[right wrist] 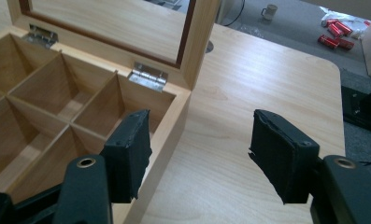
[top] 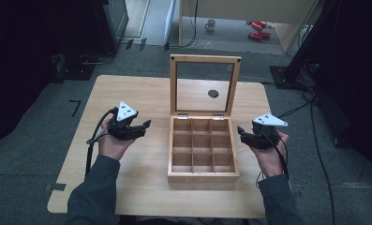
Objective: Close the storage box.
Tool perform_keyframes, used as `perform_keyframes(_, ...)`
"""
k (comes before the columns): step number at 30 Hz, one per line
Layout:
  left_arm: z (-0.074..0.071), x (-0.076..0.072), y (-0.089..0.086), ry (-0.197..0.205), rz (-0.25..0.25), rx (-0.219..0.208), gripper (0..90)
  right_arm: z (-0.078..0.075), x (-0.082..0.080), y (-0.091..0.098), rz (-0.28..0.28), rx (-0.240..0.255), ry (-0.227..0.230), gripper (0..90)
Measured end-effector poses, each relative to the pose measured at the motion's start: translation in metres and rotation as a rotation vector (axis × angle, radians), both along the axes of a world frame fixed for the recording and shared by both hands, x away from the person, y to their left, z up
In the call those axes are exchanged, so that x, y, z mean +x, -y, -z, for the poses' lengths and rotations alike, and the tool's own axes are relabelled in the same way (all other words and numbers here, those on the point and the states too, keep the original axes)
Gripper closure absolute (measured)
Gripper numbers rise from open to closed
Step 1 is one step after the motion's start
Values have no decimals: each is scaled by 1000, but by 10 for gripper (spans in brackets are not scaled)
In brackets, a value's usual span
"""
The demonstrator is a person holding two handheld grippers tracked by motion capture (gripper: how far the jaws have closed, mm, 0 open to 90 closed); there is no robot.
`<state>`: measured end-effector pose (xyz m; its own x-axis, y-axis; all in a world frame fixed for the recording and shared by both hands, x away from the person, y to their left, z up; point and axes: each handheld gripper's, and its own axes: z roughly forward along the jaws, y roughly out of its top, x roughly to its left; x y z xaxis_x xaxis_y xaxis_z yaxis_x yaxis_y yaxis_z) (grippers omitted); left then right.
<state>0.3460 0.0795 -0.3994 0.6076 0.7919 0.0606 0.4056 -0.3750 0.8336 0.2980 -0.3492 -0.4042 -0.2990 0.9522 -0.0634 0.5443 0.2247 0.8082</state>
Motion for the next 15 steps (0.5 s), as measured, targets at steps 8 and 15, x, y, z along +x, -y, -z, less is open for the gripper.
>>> perform_keyframes(8,-6,8,9,12,6,0,403,-14,11,-5,-2,0,24,387)
perform_keyframes(15,-13,14,15,24,12,10,399,-24,21,-9,-4,-10,41,392)
